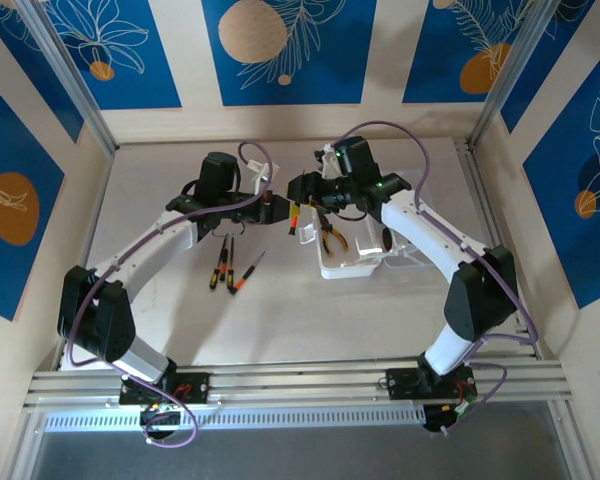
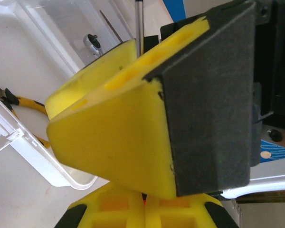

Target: Pack the tool kit

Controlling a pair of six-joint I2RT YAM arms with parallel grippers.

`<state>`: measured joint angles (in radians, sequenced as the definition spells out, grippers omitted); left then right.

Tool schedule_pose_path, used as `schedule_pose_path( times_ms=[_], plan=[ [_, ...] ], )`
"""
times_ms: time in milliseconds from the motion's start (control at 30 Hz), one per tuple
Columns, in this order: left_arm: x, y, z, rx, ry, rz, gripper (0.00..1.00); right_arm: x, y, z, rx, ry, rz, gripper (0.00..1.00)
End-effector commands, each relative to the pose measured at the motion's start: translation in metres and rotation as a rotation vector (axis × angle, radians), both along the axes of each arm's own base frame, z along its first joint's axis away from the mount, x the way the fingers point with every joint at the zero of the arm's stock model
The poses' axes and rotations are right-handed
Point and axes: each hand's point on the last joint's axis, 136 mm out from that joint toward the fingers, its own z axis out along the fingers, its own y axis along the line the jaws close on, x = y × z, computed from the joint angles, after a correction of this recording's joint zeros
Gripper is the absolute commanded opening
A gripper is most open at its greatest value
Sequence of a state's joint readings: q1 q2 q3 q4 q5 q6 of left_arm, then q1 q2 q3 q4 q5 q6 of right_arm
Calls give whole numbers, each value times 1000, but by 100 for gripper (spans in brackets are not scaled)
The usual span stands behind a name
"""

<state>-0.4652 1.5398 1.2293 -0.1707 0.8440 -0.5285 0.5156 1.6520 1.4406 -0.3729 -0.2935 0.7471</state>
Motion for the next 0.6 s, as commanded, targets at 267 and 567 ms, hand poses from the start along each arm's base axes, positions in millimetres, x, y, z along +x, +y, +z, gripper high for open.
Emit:
schedule_pose_path(
  times_ms=[267, 567],
  plan=[
    [3, 1, 15, 4, -49, 14, 32, 0, -14, 16, -9, -31, 2, 0],
    [36, 115, -44, 393, 57, 337, 100, 10, -186, 11, -460, -110, -186, 0]
  ],
)
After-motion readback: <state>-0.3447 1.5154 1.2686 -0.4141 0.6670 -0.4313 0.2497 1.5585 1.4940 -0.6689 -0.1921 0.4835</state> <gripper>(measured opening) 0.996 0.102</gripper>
